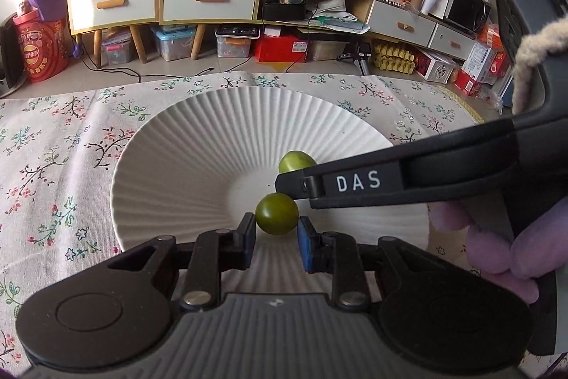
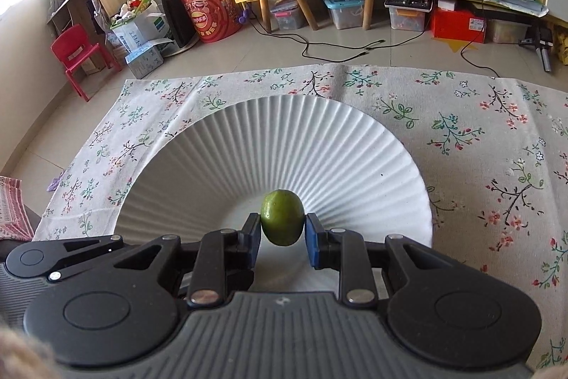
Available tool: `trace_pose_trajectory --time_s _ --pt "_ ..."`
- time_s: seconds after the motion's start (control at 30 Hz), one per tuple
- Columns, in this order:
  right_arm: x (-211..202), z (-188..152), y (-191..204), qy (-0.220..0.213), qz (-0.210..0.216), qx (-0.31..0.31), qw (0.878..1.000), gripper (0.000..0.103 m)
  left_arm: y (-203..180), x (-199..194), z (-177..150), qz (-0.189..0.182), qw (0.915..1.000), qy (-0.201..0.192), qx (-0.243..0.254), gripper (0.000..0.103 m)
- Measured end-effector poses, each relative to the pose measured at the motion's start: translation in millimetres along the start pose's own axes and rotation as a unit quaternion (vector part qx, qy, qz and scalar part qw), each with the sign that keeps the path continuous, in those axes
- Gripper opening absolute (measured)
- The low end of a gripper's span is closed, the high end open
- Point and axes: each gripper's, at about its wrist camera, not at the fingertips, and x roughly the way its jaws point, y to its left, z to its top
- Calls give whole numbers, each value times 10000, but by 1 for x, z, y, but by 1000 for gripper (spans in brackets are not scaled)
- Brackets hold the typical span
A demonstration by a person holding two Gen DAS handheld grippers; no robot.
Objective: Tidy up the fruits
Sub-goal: 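Carry both green limes into the white bowl and open both tools, then withdraw both tools from the bowl back toward the fruit pile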
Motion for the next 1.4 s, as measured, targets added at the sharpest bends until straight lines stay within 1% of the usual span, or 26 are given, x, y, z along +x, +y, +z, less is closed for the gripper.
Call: trace_pose_trajectory --time_s 0.1,0.17,0.2,0.23,0.33,0.4,0.53,0.67,0.73,0.8,0.83,0.97,1.13,1.27,1.4 --pt "0 0 -2 7 37 73 10000 25 -2 0 0 7 10000 19 60 19" --pt "-1 0 -3 -4 79 151 9999 27 -2 0 0 5 10000 4 62 22" --pt "-3 0 -4 -11 118 190 9997 29 -1 -2 0 1 10000 -18 64 28" --pt "-5 0 -6 -27 170 225 9996 34 -1 -3 0 -13 10000 -38 61 34" --pt "-14 -1 -7 -111 253 275 9992 43 -4 -8 -2 -9 9999 -66 133 45" --pt "-20 -2 -7 -150 266 290 9991 47 -7 -13 -3 40 9997 -63 221 49" --pt "-37 -6 -8 -238 245 295 9990 58 -6 -23 -8 48 9997 -94 198 60" --pt "-54 -14 -8 -346 169 250 9989 67 -7 -37 -14 63 9997 -131 176 67" --pt "-61 -19 -8 -394 110 207 9989 71 -9 -46 -18 99 9996 -179 198 76" --pt "-67 -25 -8 -435 30 163 9989 74 -12 -54 -21 137 9993 -239 243 80" --pt "-70 -28 -8 -444 10 155 9989 77 -13 -58 -22 159 9994 -199 229 85" --pt "-81 -43 -10 -494 -57 148 9987 87 -15 -68 -30 148 9996 -141 172 88" --pt "-89 -59 -8 -486 -176 4 9987 93 -17 -79 -43 292 9993 -103 193 97" --pt "-95 -75 -3 -547 -244 -165 9981 97 -17 -82 -53 401 9991 -46 114 98" --pt "-98 -90 -3 -588 -318 -303 9973 98 -18 -80 -71 525 9986 53 -16 98"
